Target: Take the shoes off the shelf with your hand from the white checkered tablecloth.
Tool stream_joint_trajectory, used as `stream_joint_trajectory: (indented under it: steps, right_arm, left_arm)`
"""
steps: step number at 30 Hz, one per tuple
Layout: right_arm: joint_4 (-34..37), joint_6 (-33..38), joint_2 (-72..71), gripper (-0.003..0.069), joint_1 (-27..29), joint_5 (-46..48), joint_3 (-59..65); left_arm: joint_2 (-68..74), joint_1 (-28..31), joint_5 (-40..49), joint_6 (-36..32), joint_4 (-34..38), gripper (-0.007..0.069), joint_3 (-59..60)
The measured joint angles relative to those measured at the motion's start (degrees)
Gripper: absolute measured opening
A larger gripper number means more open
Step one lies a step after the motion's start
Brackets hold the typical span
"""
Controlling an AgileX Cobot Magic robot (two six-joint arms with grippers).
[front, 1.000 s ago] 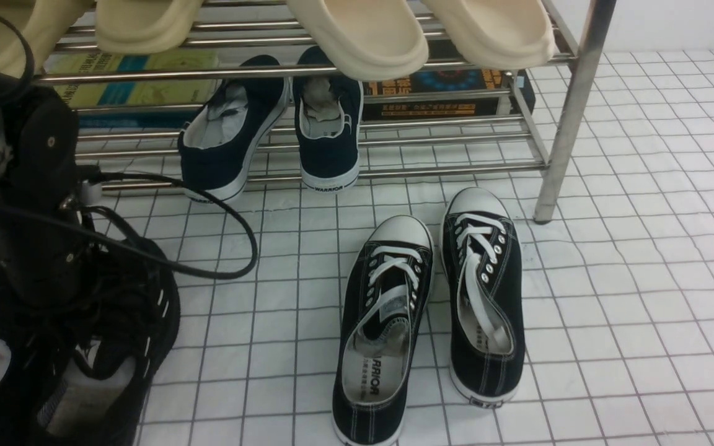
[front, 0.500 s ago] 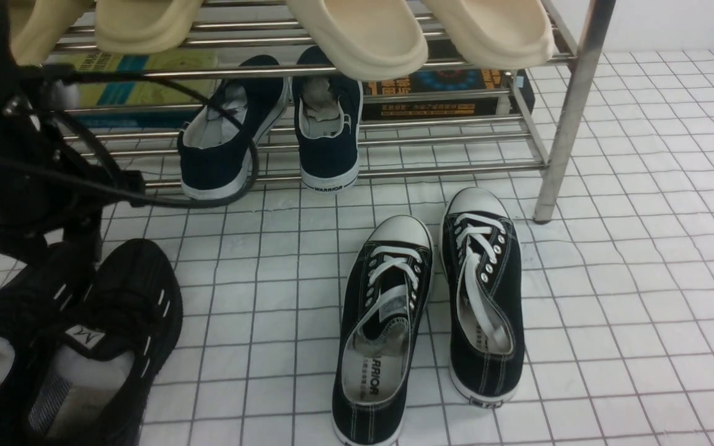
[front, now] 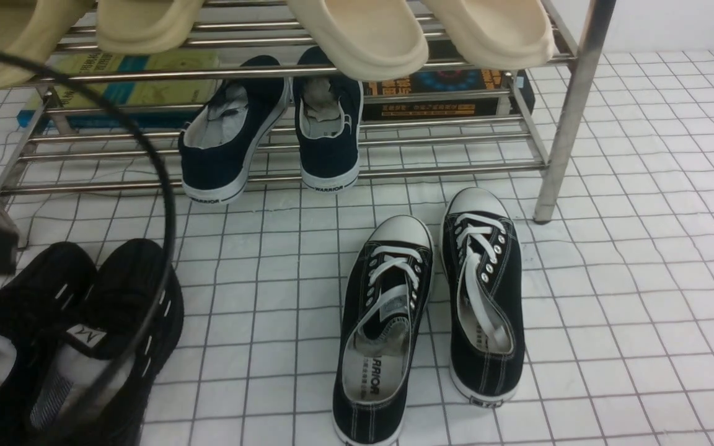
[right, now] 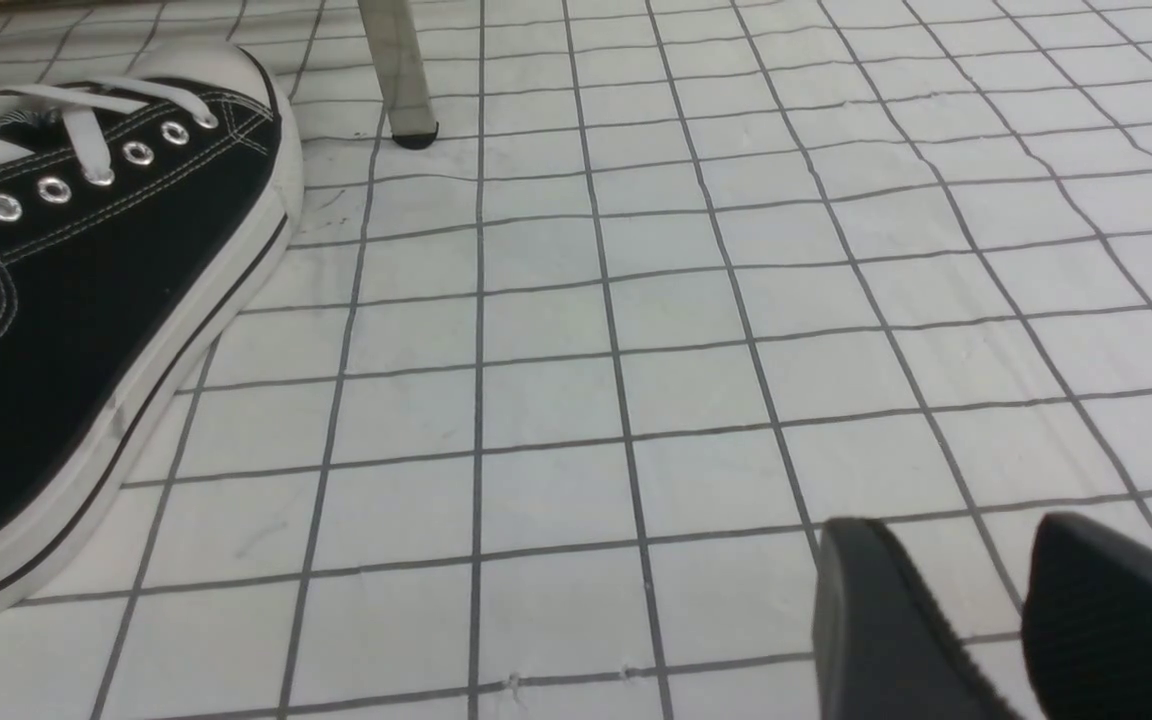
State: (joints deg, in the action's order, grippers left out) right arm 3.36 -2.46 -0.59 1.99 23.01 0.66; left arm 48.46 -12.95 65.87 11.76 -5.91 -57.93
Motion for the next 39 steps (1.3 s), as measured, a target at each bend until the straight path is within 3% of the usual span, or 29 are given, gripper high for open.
stream_joint_trajectory:
  steps: [4,8,15,34,39]
  right_arm:
    - [0.0,0.0,0.0,0.0239,0.0,0.0,0.0]
    - [0.0,0.0,0.0,0.0239,0.0,0.0,0.0]
    - [0.0,0.0,0.0,0.0239,0.0,0.0,0.0]
    - [0.0,0.0,0.0,0.0239,0.0,0.0,0.0]
    - [0.0,0.0,0.0,0.0239,0.0,0.0,0.0]
  left_arm:
    - [-9.98,0.0,-9.29,-2.42,2.56,0.0001,12.34]
    - [-19.91,0.0,-26.59,-3.05,3.78,0.0001,29.8]
    - [-23.37,0.0,-43.97,-3.12,4.38,0.0002,40.07]
    - [-23.37,0.0,-45.02,-3.13,4.05,0.0019,42.54]
    - [-29.07,0.0,-46.62,-3.13,2.75,0.0022,46.61]
